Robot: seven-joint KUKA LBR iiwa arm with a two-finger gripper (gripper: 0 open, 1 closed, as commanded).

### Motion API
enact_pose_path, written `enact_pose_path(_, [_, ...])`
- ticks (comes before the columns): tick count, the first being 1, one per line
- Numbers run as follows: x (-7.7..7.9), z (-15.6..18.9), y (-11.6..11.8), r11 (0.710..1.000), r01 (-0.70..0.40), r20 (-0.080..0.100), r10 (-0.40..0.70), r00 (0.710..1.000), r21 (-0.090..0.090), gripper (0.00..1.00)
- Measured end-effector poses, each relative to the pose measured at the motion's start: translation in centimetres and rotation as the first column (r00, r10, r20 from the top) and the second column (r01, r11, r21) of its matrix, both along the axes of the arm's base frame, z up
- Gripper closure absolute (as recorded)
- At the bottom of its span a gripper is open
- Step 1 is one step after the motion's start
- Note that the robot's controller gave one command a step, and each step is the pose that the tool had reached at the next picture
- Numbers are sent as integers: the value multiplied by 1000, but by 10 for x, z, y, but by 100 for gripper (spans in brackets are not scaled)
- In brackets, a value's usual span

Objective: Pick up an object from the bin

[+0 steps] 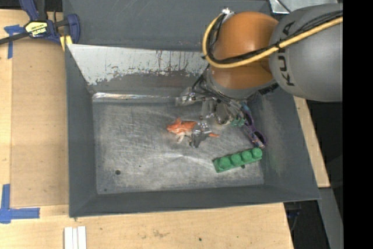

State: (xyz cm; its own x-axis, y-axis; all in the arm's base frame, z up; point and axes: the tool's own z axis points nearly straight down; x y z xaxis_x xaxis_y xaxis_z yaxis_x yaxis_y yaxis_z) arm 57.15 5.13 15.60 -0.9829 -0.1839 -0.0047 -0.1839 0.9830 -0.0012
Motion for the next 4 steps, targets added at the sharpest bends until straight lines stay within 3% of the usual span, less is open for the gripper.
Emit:
enact_pose_path(1, [9,-33,-4,994,-107,-2,107,994,1,0])
enact_pose_path(2, [-37,-80,4,996,87,16,-87,996,4,100])
enact_pose_path(3, [-37,-80,4,996,87,16,-87,996,4,100])
enact_pose_path(4, [-4,-52,-1,974,-225,3,225,974,-1,0])
